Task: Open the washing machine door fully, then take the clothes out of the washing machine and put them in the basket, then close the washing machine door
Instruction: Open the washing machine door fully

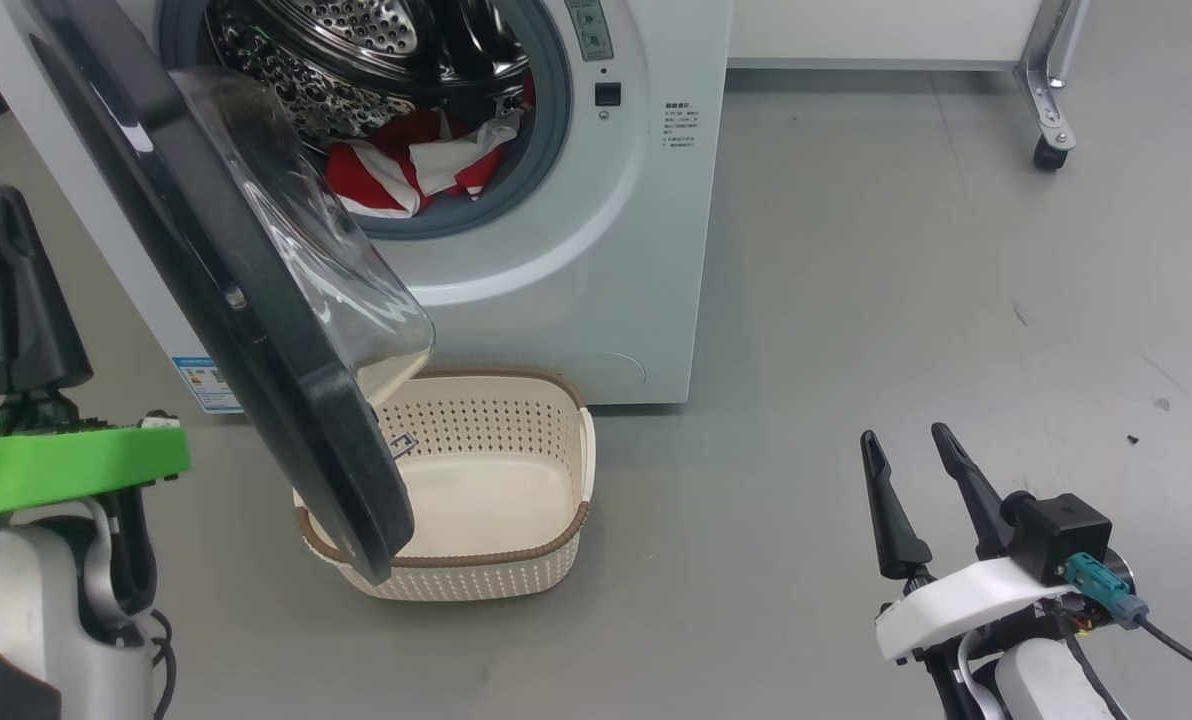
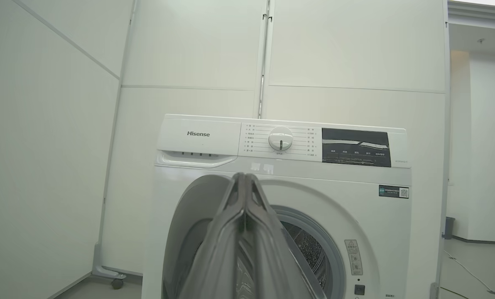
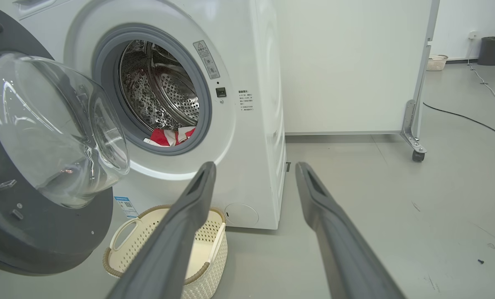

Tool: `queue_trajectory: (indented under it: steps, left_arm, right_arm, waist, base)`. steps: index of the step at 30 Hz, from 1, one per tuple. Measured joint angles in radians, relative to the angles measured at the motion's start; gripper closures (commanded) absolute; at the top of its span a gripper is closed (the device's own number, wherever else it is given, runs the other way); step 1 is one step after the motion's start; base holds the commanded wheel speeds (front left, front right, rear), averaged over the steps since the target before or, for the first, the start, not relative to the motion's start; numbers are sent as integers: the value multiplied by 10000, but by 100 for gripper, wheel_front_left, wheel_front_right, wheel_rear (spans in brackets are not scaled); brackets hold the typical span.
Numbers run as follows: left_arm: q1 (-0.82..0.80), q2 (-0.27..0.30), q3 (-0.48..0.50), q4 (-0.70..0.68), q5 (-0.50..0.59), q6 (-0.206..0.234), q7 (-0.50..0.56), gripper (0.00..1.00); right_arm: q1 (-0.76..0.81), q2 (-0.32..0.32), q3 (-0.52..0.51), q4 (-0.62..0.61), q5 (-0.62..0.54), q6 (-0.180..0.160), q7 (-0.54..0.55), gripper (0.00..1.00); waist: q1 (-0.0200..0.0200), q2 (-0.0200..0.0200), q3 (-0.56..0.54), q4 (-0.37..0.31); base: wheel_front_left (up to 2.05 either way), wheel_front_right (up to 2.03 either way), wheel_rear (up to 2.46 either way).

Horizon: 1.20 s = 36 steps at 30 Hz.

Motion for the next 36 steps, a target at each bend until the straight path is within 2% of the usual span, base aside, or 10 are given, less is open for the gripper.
queue_trajectory:
  steps: [13, 18, 28, 36]
  left_arm:
    - [-985, 240, -708, -897, 249, -171, 468, 100]
    - [-975, 203, -1409, -928, 324, -330, 928, 100]
    - [-121, -107, -2673, -328, 226, -489, 1850, 100]
    - [364, -140, -3227, 23, 23, -558, 2224, 100]
  right_arm:
    - [11, 199, -4, 63, -86, 107, 0, 0]
    - [15, 238, -127, 67, -86, 138, 0, 0]
    - [19, 293, -247, 104, -184, 150, 0, 0]
    - [37, 318, -244, 146, -253, 236, 0, 0]
  waist:
    - [0, 0, -36, -158]
    - [0, -1, -7, -250]
    - [1, 0, -45, -308]
    - [0, 0, -67, -288]
  base:
    - [0, 0, 0]
    - [0, 0, 0]
    - [0, 0, 0]
    - [0, 0, 0]
